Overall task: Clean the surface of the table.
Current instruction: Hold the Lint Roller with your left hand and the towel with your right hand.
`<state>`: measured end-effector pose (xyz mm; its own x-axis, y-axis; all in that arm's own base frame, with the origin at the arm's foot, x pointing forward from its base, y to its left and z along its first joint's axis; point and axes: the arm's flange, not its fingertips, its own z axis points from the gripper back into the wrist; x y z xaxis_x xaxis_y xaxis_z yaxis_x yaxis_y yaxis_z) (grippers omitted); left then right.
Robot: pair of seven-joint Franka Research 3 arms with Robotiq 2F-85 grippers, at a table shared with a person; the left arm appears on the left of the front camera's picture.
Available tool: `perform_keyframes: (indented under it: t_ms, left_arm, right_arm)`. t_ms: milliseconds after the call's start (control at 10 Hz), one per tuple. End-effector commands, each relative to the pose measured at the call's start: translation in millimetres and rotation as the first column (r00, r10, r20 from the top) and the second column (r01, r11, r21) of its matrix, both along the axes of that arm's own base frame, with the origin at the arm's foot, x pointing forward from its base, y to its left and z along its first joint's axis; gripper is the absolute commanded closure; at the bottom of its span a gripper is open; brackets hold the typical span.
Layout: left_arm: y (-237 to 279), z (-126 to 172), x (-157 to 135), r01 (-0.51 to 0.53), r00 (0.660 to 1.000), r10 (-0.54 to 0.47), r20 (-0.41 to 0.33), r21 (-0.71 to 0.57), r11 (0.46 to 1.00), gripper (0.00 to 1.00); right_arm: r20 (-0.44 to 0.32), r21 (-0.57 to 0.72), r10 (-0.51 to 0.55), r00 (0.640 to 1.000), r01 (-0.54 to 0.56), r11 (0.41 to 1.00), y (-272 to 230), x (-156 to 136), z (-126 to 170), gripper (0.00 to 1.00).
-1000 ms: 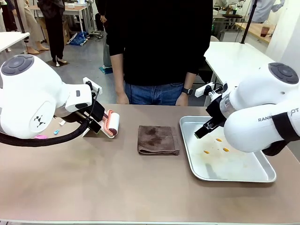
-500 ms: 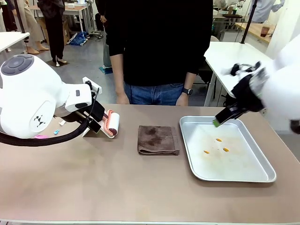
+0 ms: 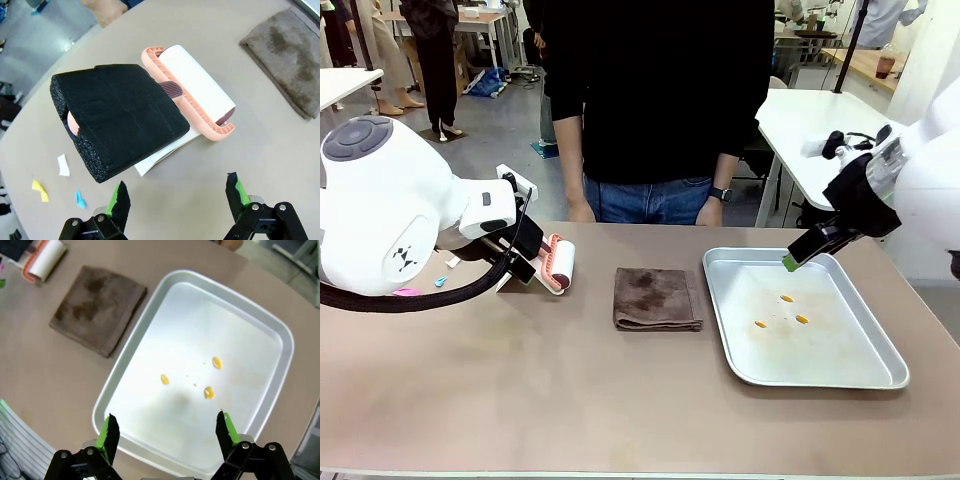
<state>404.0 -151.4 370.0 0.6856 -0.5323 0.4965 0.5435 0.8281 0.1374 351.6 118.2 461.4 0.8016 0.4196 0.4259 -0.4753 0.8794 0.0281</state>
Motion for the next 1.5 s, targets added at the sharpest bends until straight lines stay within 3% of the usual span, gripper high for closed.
perform_keyframes:
  t_ms: [0,900,1300,1400]
  left_arm:
    - [-0.4,0.0,-0.3,0.0,1.0,0.0,-0.003,-0.003,1.0,0.0]
    - [0.0,0.0,0.0,0.0,1.0,0.0,0.0,0.0,1.0,0.0]
    - [77.1,87.2,-60.5,0.097,0.995,-0.102,-0.01,-0.235,0.967,0.0]
    - [96.9,108.3,-83.7,0.154,0.987,-0.159,-0.001,-0.244,0.958,0.0]
  right_arm:
    - [0.015,0.018,0.007,1.0,-0.007,1.0,2.3,4.2,-1.5,0.0]
    - [-0.002,-0.002,0.002,1.0,-0.002,1.0,1.8,1.3,-2.4,0.0]
    - [-0.029,0.196,-0.001,1.0,0.006,0.981,-29.8,-8.0,38.3,0.0]
    - [-0.093,0.262,0.017,0.996,0.008,0.965,-47.4,-12.9,49.6,0.0]
